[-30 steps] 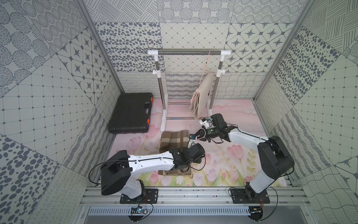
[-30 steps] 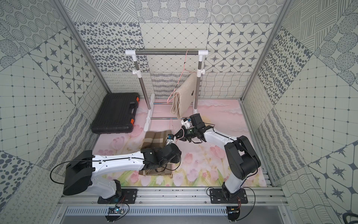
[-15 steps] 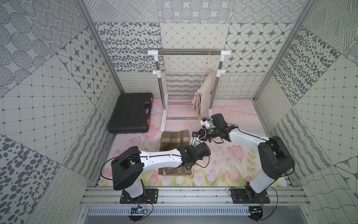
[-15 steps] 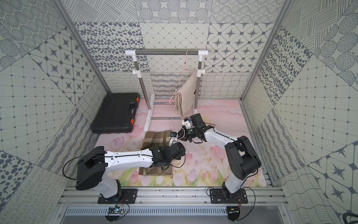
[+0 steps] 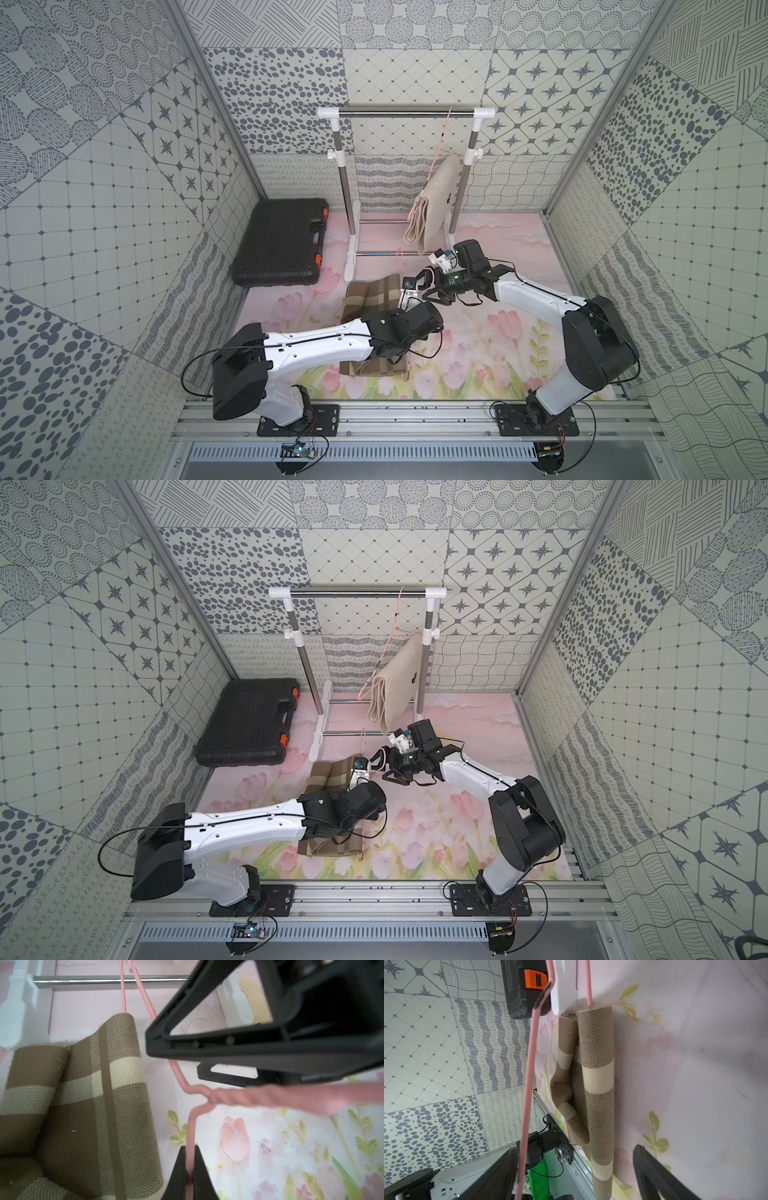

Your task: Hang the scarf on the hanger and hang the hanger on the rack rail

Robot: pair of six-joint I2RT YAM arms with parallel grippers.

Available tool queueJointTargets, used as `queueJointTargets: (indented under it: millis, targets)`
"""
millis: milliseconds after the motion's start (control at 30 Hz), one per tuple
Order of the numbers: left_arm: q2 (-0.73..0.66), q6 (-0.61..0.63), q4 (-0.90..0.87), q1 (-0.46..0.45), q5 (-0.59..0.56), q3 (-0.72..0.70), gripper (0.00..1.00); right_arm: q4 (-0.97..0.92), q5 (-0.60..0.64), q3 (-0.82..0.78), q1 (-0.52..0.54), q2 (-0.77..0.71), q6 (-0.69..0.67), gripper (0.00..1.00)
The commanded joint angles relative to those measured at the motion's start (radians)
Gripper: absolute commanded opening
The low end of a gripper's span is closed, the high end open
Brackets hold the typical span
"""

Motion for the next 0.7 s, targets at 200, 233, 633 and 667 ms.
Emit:
queueJointTargets:
  millis: [200,233,633,667]
  targets:
    - [-0.258,-0.050,-0.482,-0.003,-0.100,0.139,0.00,-0.137,-0.005,0.052,-0.029,-0.144,-0.046,0.91]
    - [-0.271,-0.055,-0.531,-0.003,-0.101,0.162,0.00,-0.147,-0.012,0.052,-0.032,-0.150,-0.043,0.91]
    - [-0.311,-0.047,-0.934,0.015,-0.128,0.500,0.00,-0.214,-0.013,0.069,-0.061,-0.157,-0.066,0.91]
    - [-0.300,-0.032,-0.959,0.022,-0.126,0.542,0.00,-0.219,-0.013,0.078,-0.063,-0.153,-0.069,0.91]
